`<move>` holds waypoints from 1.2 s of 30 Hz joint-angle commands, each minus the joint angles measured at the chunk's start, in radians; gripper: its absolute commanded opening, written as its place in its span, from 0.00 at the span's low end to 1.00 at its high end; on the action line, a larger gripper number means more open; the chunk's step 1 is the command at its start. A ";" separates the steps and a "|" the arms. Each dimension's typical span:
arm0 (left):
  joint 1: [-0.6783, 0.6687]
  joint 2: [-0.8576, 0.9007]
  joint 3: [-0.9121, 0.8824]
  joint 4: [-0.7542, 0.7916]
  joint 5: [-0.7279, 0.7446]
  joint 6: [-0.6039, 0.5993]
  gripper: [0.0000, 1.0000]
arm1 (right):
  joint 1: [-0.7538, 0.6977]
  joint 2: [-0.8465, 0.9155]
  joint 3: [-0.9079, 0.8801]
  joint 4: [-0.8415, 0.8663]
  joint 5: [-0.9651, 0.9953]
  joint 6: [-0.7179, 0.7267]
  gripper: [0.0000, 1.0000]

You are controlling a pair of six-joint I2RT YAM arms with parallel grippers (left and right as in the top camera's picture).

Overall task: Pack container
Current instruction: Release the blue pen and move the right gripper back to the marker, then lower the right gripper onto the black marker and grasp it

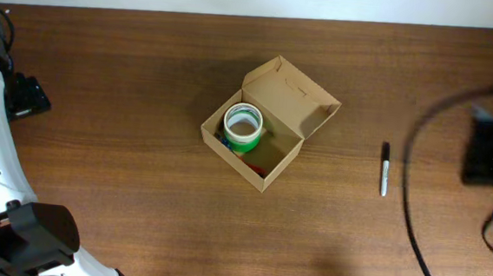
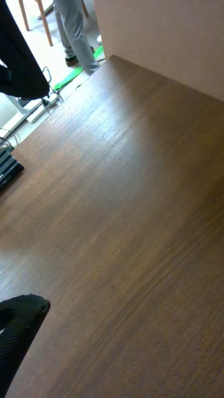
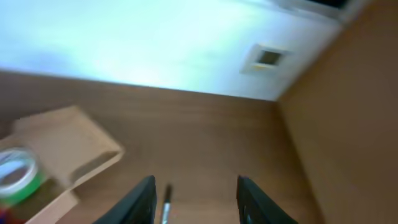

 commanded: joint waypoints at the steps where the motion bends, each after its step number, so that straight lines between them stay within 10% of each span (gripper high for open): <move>1: 0.003 0.011 -0.003 -0.001 0.000 0.012 1.00 | -0.129 -0.004 -0.240 0.077 -0.081 0.003 0.44; 9: 0.003 0.011 -0.003 -0.001 0.000 0.012 1.00 | -0.195 0.189 -0.623 0.290 -0.108 -0.007 0.58; 21: 0.003 0.011 -0.003 -0.001 0.000 0.012 1.00 | -0.210 0.717 -0.623 0.320 -0.161 0.072 0.59; 36: 0.003 0.011 -0.003 -0.001 0.000 0.012 1.00 | -0.356 0.795 -0.668 0.312 -0.314 0.087 0.53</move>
